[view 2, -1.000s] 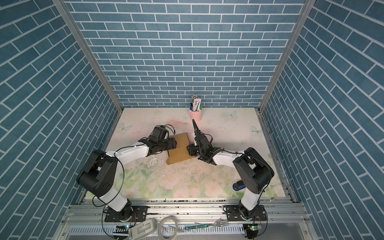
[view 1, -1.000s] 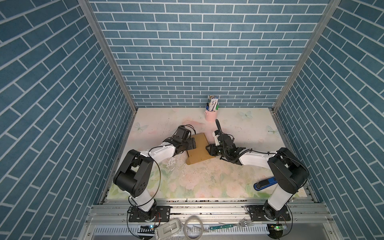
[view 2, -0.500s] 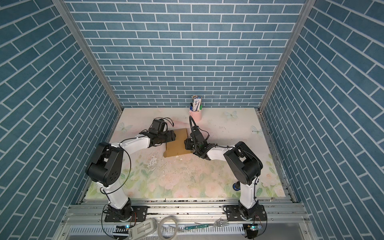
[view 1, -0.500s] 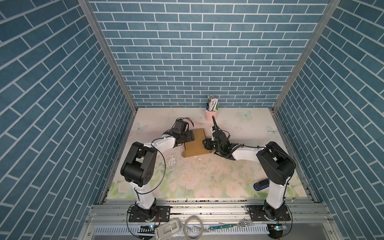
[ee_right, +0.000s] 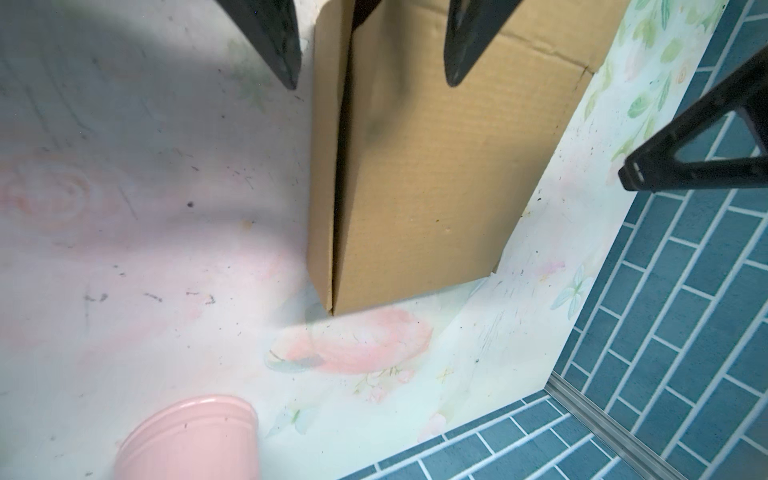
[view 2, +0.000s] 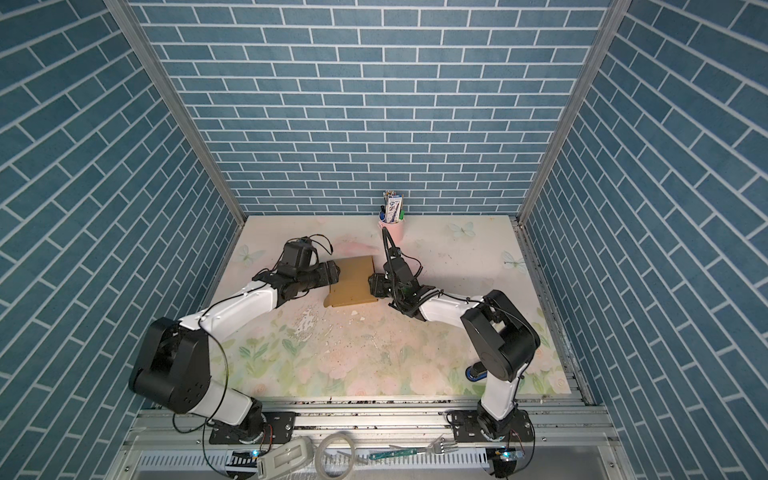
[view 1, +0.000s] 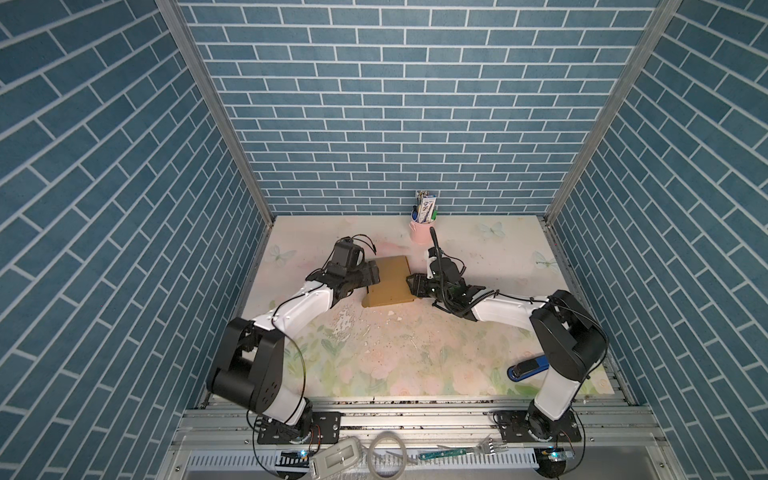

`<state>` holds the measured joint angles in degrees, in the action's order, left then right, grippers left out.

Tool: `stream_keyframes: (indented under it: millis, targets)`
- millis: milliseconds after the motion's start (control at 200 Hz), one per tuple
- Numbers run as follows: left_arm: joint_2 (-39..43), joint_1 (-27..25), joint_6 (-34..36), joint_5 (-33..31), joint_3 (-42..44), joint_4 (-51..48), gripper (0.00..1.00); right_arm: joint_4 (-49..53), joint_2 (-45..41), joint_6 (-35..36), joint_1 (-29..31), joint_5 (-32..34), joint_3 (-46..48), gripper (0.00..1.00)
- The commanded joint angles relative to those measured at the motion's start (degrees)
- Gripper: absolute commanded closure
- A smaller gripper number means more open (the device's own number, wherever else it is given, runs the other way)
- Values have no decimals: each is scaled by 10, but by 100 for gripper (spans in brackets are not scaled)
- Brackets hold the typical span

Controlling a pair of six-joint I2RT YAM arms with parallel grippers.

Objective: Fold the paper box

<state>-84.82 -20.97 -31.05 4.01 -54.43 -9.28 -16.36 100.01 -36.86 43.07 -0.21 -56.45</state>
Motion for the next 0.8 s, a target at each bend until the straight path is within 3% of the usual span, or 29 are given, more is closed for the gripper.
stream_keyframes:
  millis: [0,365,795]
  targets:
    - [27,1,-23,7,46,-20,12,41,-32,23,-1,2,15,43]
    - [55,-19,-73,58,101,22,17,31,-37,-6,12,-33,40,48]
    - [37,-36,-91,66,112,59,20,14,-30,-47,29,-45,43,58]
